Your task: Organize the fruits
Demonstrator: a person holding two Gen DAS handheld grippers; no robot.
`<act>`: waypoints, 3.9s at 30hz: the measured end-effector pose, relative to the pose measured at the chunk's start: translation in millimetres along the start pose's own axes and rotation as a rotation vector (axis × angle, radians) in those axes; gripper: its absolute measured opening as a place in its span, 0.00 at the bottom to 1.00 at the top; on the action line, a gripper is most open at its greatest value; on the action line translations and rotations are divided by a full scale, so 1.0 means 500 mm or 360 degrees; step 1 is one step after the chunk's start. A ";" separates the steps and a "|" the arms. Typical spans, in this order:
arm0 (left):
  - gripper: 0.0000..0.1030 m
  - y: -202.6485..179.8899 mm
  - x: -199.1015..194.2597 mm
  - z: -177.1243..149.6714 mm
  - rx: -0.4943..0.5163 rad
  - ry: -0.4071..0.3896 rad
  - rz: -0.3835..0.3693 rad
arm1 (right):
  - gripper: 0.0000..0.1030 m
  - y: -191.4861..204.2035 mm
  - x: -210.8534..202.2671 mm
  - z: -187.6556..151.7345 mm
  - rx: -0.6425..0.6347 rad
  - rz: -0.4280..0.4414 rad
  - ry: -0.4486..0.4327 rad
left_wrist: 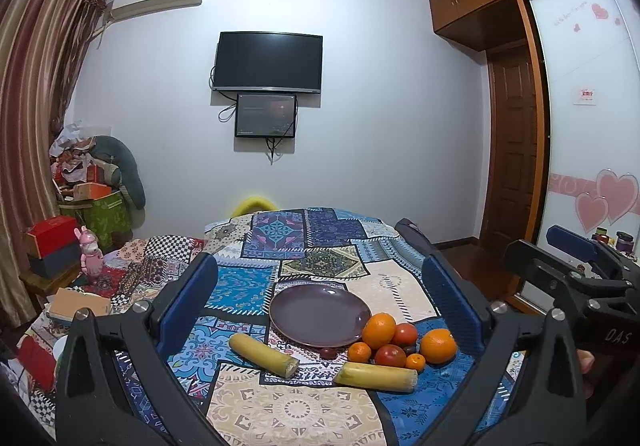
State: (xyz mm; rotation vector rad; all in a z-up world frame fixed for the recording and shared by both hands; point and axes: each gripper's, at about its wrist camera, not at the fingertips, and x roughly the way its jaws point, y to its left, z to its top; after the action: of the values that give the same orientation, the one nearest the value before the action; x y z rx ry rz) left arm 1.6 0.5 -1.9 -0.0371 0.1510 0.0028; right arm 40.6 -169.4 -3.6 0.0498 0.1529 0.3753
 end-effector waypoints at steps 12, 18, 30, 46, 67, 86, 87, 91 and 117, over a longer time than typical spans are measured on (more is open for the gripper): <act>1.00 0.003 -0.001 0.001 -0.0011 -0.0008 0.0027 | 1.00 0.001 -0.002 0.001 0.0004 0.0012 -0.0007; 1.00 0.004 -0.002 0.000 -0.0004 -0.0013 0.0033 | 1.00 0.001 -0.002 0.000 0.0004 0.0014 -0.0007; 1.00 0.002 0.009 -0.009 -0.0004 0.0010 0.0008 | 1.00 -0.012 0.022 -0.015 0.0023 0.0011 0.0026; 0.62 -0.033 0.141 -0.056 0.0039 0.0339 -0.0126 | 0.76 -0.116 0.116 -0.081 0.0172 -0.0007 0.0350; 0.63 -0.104 0.405 -0.126 -0.0002 0.0705 -0.0294 | 0.65 -0.227 0.218 -0.118 0.0155 -0.0098 0.0608; 0.63 -0.154 0.544 -0.222 0.0112 0.1082 -0.0399 | 0.65 -0.259 0.276 -0.225 0.0318 0.0009 0.0923; 0.62 -0.155 0.548 -0.227 0.0112 0.1098 -0.0408 | 0.65 -0.260 0.278 -0.227 0.0321 0.0015 0.0931; 0.57 -0.157 0.560 -0.242 0.0121 0.1140 -0.0397 | 0.65 -0.259 0.283 -0.238 0.0318 0.0019 0.0962; 0.52 -0.160 0.590 -0.274 0.0112 0.1214 -0.0422 | 0.68 -0.269 0.291 -0.272 0.0420 0.0075 0.1041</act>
State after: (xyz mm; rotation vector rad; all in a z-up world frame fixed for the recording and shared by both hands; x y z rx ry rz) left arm 273.1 -84.5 -178.5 0.0143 0.9078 -0.2841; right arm 201.3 -238.2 -168.4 0.1910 0.8493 0.4062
